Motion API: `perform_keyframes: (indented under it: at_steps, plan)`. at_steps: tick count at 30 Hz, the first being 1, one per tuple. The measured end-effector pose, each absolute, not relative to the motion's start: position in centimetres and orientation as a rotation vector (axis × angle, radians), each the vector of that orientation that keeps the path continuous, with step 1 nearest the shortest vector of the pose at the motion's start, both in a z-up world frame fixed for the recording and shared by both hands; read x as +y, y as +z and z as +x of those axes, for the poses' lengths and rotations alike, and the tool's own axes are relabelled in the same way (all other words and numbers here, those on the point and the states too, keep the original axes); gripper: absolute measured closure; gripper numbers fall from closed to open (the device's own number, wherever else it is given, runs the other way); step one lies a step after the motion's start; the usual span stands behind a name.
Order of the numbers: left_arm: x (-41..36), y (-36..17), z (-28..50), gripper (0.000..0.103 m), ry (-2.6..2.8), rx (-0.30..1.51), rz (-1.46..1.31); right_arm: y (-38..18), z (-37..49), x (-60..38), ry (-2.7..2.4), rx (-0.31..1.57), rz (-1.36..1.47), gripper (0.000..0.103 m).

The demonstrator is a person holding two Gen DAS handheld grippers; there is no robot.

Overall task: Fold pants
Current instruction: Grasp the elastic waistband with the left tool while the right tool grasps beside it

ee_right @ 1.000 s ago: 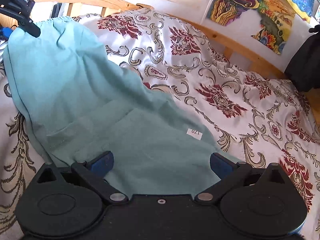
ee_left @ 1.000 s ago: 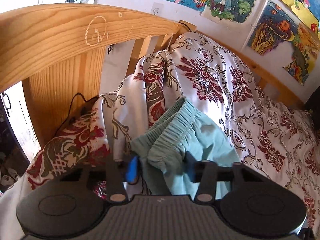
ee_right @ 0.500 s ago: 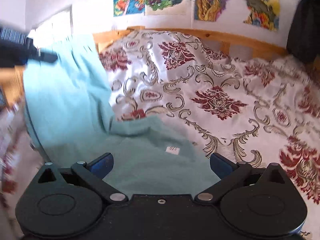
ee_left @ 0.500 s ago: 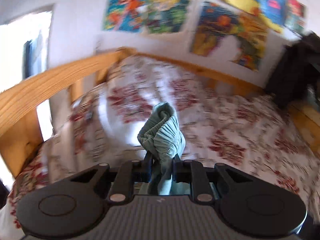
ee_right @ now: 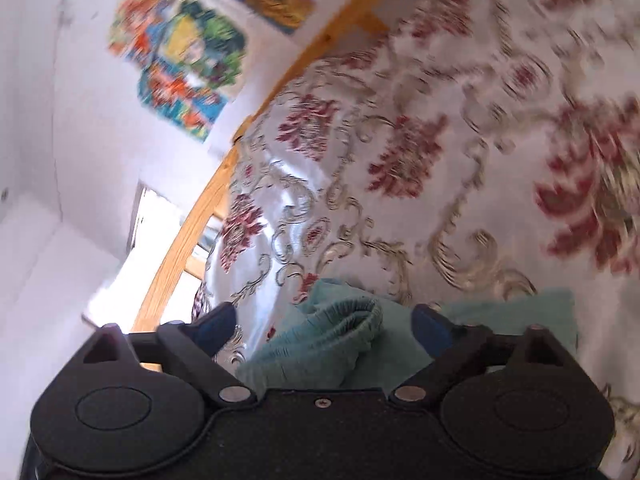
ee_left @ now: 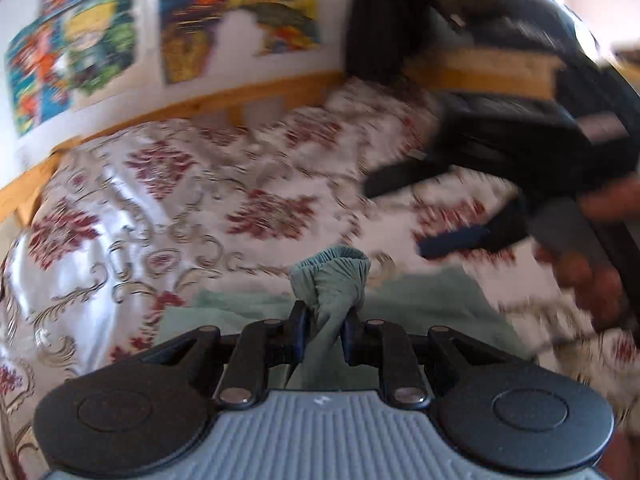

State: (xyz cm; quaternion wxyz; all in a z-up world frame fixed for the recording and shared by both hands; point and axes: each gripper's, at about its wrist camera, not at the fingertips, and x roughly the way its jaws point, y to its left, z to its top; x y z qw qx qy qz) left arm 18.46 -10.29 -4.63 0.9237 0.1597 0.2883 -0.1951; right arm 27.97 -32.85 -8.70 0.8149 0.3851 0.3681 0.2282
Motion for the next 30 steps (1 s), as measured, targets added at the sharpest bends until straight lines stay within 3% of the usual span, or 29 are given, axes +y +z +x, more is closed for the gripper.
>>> perform_keyframes:
  at_steps: [5,8,11,24,30]
  plan:
    - [-11.7,-6.4,17.5,0.084,-0.408,0.586,0.411,-11.5,28.4,-32.3,0.455,0.891,0.867,0.034]
    - [-12.0,-6.6,17.0,0.084,-0.397,0.566,0.428,-11.5,28.6,-31.7,0.472,0.901,0.88,0.064]
    - [-12.3,-6.4,16.6,0.084,-0.382,0.536,0.445,-10.8,28.2,-31.5,0.449,0.884,0.836,0.088]
    - [-17.2,-7.5,15.8,0.084,-0.513,0.575,0.411,-7.9,24.6,-35.5,0.324,0.823,0.438,0.099]
    - [-17.9,-9.4,16.2,0.084,-0.551,0.635,0.381,-9.8,24.5,-37.1,0.312,0.835,0.516,0.098]
